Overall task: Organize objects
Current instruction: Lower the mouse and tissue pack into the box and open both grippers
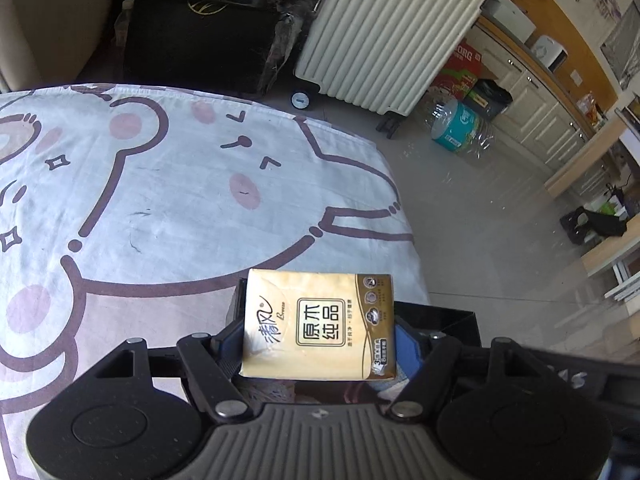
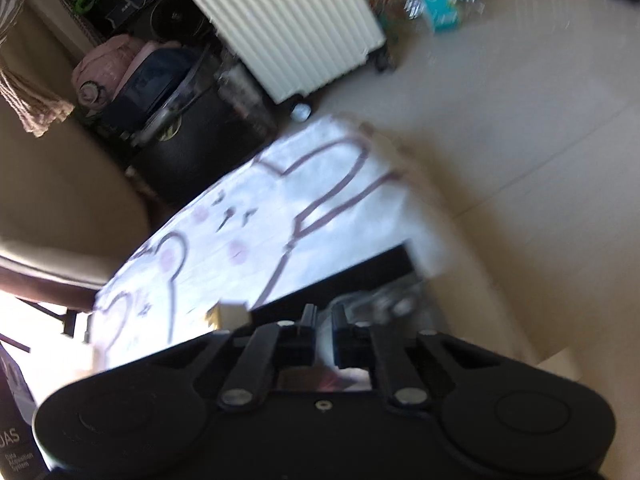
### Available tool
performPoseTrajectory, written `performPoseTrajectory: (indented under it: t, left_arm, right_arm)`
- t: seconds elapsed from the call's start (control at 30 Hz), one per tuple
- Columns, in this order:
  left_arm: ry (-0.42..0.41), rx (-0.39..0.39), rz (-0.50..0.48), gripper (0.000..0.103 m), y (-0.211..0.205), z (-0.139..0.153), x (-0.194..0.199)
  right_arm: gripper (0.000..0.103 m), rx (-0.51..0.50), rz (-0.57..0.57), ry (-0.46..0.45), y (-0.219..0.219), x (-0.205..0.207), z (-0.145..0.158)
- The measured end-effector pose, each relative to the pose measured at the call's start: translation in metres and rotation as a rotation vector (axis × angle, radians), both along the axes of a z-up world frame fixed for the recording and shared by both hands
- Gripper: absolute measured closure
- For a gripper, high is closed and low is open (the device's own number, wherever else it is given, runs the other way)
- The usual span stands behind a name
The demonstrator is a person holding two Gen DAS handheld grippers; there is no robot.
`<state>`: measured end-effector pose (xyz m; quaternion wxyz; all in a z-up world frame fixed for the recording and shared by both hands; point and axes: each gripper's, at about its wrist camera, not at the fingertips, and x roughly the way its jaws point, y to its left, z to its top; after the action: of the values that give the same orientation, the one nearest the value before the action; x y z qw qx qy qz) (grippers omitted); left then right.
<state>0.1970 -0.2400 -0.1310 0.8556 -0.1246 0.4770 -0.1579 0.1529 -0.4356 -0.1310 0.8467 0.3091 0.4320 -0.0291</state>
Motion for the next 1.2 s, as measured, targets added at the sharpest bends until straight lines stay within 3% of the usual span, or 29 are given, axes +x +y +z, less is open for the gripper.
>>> performPoseTrajectory:
  t: [0.2,0.33,0.43,0.57,0.83,0.9,1.0,1.2]
  left_arm:
    - [0.014,-0.035,0.004,0.030,0.004,0.001,0.002]
    - [0.006,-0.011,-0.005,0.030,-0.001,0.001,0.000]
    - [0.016,-0.022,-0.019,0.030,-0.007,0.000,-0.002]
    - [0.024,-0.055,-0.048,0.030,-0.021,0.000,-0.006]
    - [0.069,-0.029,-0.046,0.029,-0.033,-0.021,-0.005]
    - [0.048,0.008,-0.059,0.021,-0.035,-0.022,-0.006]
    - [0.058,-0.024,-0.060,0.012,-0.031,-0.022,-0.005]
    - [0.058,-0.024,-0.070,0.014,-0.031,-0.017,-0.006]
  right_arm:
    - [0.101,0.129,-0.005,0.103,0.013,0.010,-0.032]
    - [0.102,0.097,0.002,0.148,0.017,0.012,-0.043]
    - [0.102,0.037,-0.070,0.127,0.004,0.006,-0.038]
    - [0.103,0.123,-0.138,0.086,-0.021,-0.003,-0.036]
    - [0.103,0.169,-0.159,0.082,-0.032,-0.009,-0.037]
    - [0.103,0.172,-0.159,0.082,-0.032,-0.009,-0.037]
    - [0.103,0.195,-0.174,0.079,-0.034,-0.010,-0.039]
    - [0.103,0.210,-0.185,0.081,-0.034,-0.009,-0.040]
